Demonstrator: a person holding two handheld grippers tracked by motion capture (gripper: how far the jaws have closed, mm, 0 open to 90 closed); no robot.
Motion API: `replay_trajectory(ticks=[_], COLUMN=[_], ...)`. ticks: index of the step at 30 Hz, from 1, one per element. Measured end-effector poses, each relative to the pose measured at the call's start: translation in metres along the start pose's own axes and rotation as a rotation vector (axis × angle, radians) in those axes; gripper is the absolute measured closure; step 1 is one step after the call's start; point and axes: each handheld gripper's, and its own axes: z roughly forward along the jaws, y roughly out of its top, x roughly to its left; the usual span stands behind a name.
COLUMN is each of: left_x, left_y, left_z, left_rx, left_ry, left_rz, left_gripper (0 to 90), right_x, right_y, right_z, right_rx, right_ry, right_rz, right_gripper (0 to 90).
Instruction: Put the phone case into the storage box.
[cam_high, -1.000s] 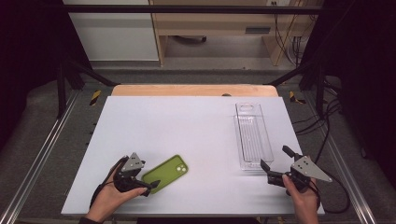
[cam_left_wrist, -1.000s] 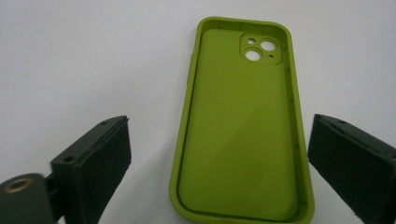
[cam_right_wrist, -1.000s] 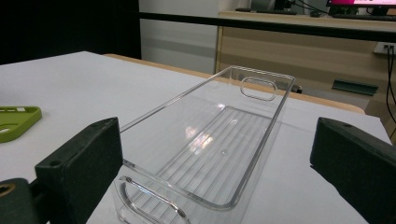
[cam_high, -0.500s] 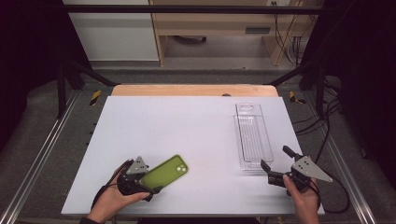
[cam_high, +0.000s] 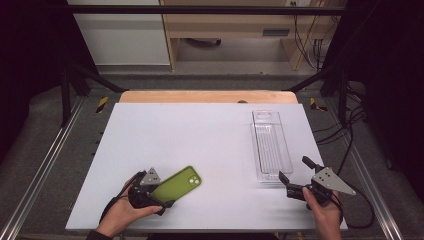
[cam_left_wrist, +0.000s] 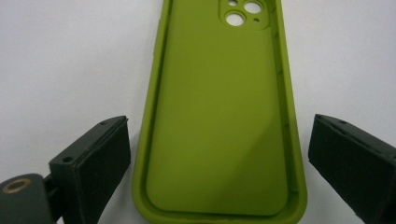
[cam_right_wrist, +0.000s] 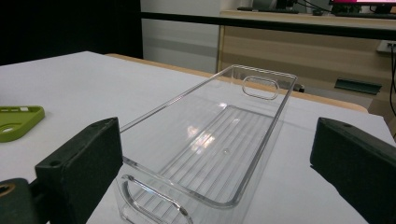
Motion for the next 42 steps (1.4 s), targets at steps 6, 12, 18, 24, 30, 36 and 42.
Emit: replay_trajectory(ticks=[6,12,18,24,30,36,42], left_x=[-0.001,0.001,-0.003,-0.006,-0.006,-0.006,-0.011], left_y=[0.010,0.011,0.007,0.007,0.009,0.028,0.036], left_z=[0.004,0.007,0.007,0.006,0.002,0.001,0.009], left_rx=[0.025,0.044,0.036,0.029,-0.039,-0.209,-0.328], left_ry=[0.007,0.005,0.025,0.045,0.090,0.157,0.195], left_rz=[-0.025,-0.008,0.033,0.025,0.019,0.026,0.032], left_gripper=[9.7,12.5,13.7,16.0,16.2,16.2,16.1], right_x=[0.000,0.000,0.001,0.001,0.002,0.003,0.006], right_y=[0.000,0.000,0.000,0.000,0.000,0.000,0.000], right_z=[0.001,0.000,0.001,0.000,0.002,0.001,0.001], right_rx=[0.011,0.007,0.008,0.009,0.013,0.014,0.018], right_ry=[0.002,0.004,0.007,0.008,0.008,0.012,0.003], right_rz=[-0.003,-0.001,-0.004,-0.008,-0.011,-0.009,0.001], right_gripper=[2.8,2.8,2.8,2.8,2.8,2.8,2.2])
